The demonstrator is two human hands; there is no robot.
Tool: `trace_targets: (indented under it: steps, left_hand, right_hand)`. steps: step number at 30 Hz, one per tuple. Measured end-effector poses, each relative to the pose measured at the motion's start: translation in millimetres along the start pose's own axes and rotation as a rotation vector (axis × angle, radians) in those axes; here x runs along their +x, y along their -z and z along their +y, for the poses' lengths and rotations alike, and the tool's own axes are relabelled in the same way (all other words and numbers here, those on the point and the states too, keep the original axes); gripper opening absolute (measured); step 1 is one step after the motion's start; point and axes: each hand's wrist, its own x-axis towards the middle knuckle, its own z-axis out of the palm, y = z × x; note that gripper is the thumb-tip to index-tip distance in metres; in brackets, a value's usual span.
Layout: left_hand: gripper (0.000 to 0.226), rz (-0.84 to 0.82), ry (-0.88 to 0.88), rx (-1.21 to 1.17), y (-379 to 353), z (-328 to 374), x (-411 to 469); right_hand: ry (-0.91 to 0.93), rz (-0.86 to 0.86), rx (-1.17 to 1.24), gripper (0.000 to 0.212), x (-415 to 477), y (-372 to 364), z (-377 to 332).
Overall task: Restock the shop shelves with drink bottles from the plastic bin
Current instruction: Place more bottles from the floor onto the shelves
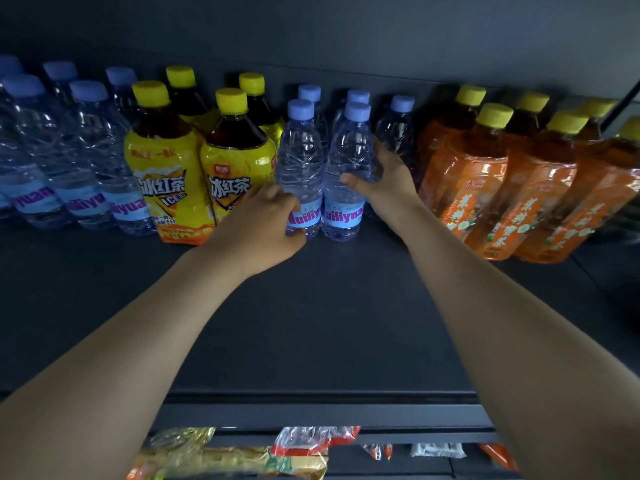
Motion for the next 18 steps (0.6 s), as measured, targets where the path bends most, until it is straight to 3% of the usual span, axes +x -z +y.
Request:
trace_targets:
  steps: [4, 10, 18]
  left_hand:
    - [0.043, -0.028, 0.009, -0.003, 4, 1, -8]
    - [0.038, -0.042, 0.04, -0.038, 23, 4, -39]
    - [0.044, -0.12, 0.142, -0.02, 75, 9, -104]
  right_hand:
    - [-0.009, 0.021, -0.008, 0.066, -13, -4, -6]
    - [-0.099, -0.026, -0.14, 0.061, -48, 5, -17]
    - [-0.065, -0.137, -0.339, 0.045, -129, 30, -79]
